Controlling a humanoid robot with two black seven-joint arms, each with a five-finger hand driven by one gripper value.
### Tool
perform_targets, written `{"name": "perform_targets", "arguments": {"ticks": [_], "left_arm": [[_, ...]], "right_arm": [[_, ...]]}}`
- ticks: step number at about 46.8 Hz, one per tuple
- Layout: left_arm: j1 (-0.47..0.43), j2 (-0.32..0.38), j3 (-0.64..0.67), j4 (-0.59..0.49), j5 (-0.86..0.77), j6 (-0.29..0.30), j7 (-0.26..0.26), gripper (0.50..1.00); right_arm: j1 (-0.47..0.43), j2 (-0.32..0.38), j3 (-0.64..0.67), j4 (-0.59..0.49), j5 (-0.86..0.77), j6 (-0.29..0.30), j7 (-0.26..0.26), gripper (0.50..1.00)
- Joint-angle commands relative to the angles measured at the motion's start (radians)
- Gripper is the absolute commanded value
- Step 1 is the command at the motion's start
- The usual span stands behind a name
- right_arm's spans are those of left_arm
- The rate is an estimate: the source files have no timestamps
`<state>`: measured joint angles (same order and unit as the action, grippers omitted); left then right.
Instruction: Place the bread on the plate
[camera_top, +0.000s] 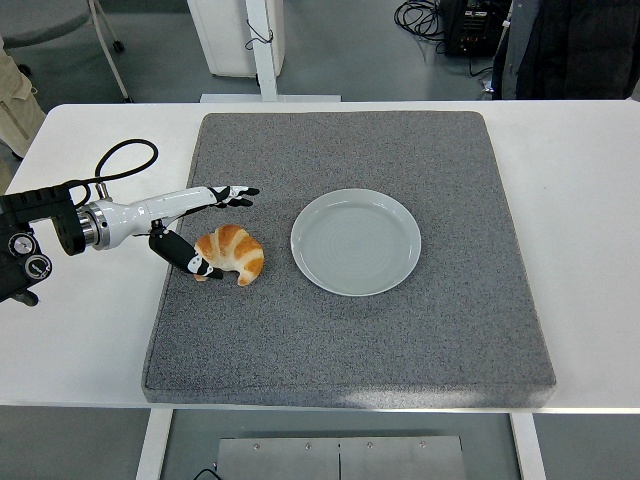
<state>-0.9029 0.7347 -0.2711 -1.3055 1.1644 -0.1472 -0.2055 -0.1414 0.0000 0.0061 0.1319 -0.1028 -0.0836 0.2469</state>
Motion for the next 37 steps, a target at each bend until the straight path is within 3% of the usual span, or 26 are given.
{"name": "perform_targets", "arguments": {"ticks": [1,11,23,26,29,37], "left_arm": [[0.001,-0.014,0.018,0.025,0.018,0.015,0.000,0.958],[0.007,-0.061,0.049,0.074,0.032,0.047,-0.006,0.958],[0.009,-0.070,0.049,0.081,0.037,0.066,-0.020,0.945],[0.009,-0.070,0.049,0.083,0.040,0.066,-0.022,0.925],[0.009,-0.070,0.049,0.089,0.054,0.067,-0.028,0.866],[0.009,-0.070,0.050,0.095,0.066,0.069,-0.045,0.780]], "right_arm": [[0.000,0.000,0.000,0.000,0.000,-0.001,0.000,1.000],[0.000,0.000,0.000,0.000,0.000,0.001,0.000,1.000],[0.000,0.000,0.000,0.000,0.000,-0.001,0.000,1.000],[-0.001,0.000,0.000,0.000,0.000,-0.001,0.000,1.000],[0.000,0.000,0.000,0.000,0.000,-0.001,0.000,1.000],[0.000,0.000,0.000,0.000,0.000,0.001,0.000,1.000]]}}
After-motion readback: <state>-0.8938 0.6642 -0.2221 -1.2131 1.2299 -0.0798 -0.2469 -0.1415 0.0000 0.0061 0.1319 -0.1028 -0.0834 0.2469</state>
